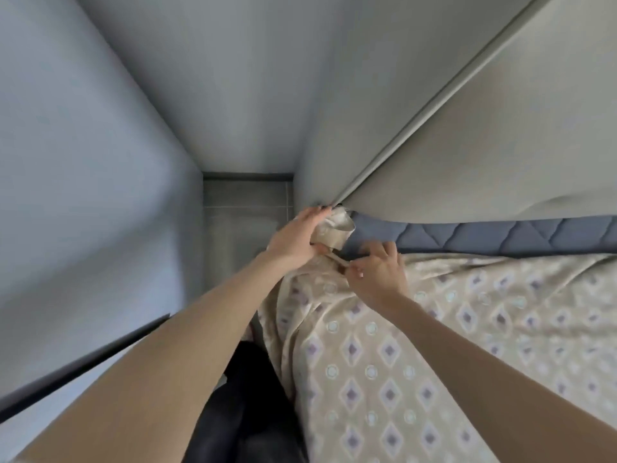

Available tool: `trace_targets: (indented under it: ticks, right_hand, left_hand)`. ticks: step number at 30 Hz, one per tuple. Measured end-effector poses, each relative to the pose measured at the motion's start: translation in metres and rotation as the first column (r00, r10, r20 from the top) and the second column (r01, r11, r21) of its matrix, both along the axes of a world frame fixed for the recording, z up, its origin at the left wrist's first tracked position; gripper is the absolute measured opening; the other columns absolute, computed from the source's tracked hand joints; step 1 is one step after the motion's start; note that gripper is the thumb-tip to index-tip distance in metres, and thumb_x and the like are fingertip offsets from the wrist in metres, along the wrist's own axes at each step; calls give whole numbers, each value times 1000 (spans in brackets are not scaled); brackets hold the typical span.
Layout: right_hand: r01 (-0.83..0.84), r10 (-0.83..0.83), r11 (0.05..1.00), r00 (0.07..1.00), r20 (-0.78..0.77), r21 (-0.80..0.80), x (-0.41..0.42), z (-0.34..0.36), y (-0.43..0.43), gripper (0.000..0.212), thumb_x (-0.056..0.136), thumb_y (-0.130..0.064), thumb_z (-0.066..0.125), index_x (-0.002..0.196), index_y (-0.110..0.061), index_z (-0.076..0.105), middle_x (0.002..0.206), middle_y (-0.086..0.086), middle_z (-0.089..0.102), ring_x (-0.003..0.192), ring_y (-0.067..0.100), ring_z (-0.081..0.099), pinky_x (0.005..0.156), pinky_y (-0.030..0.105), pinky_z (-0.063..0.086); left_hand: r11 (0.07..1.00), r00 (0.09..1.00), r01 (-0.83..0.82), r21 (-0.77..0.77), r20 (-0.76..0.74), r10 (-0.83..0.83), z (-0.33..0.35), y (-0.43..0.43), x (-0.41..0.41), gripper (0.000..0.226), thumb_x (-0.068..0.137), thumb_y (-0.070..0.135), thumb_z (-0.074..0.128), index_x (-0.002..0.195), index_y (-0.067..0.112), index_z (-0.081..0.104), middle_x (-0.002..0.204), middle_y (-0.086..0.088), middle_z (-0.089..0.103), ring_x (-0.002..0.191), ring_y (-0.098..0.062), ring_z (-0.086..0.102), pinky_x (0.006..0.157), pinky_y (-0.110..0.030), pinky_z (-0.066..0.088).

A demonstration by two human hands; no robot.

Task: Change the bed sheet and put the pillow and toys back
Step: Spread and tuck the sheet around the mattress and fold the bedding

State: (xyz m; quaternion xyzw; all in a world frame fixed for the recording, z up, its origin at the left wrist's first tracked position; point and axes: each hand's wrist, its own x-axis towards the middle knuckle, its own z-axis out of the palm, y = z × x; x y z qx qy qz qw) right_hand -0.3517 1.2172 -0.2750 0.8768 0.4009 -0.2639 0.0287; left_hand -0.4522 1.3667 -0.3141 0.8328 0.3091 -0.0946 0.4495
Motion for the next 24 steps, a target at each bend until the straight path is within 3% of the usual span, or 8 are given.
trace_targets:
  ticks: [2,5,7,10,13,17,20,24]
  right_hand:
    - [108,-105,994,987,-123,21,4,0,-2,27,88,-18,47,76,-12,71,113,-6,56,104,22,43,86,32,38]
    - [229,-228,973,957,-178,-14,9,-1,-3,25,93,-16,39,70,-13,49,75,4,56,77,30,54,58,28,34]
    - [204,-210,977,968,-137,-55,12,-1,-2,9,94,-18,43,94,-14,51,86,9,61,83,32,59,63,31,39]
    - [13,-83,961,966,-245,-275,18,5,3,53,82,-20,58,131,-18,38,118,8,56,107,32,57,82,36,49]
    - [-247,105,872,938,-332,-422,14,9,10,72,74,-20,63,139,-21,31,129,5,45,120,31,51,92,40,47]
    - [-271,146,828,949,-279,-490,4,10,21,41,76,-18,65,113,-15,48,92,-2,53,108,27,58,75,32,44]
    - [-94,83,915,996,-44,-392,-3,14,26,30,86,-14,57,115,-13,55,109,7,61,106,30,60,72,32,44]
    - [62,-72,995,988,136,76,4,35,26,33,81,0,53,112,-10,54,94,12,66,83,37,64,60,31,36]
  left_hand:
    - [990,995,78,117,-66,-70,-2,-1,3,77,87,33,66,150,35,21,139,1,44,123,-22,49,85,-34,45]
    - [972,998,11,236,-67,5,2,-3,-10,39,92,15,54,130,16,50,114,-8,60,104,-30,59,78,-38,49]
    - [962,995,-90,256,-28,101,7,1,-19,21,92,7,48,109,5,59,110,-10,59,98,-30,60,79,-41,49]
    - [854,889,-449,262,36,456,18,20,-29,28,91,3,45,115,4,58,117,-16,58,105,-33,57,89,-40,45]
    - [630,637,-769,105,65,768,26,48,-39,26,91,2,41,112,2,56,110,-12,60,106,-33,57,84,-27,43]
    - [526,556,-806,-271,-40,830,30,68,-45,28,95,12,46,123,11,46,117,-7,56,111,-26,56,97,-41,47]
    - [661,672,-733,-159,-27,740,35,61,-45,50,91,9,49,138,14,34,139,-10,42,128,-24,41,106,-33,36]
    - [862,866,-497,-101,12,500,48,34,-41,94,77,-14,53,151,26,11,158,-7,-3,145,-19,6,106,-13,13]
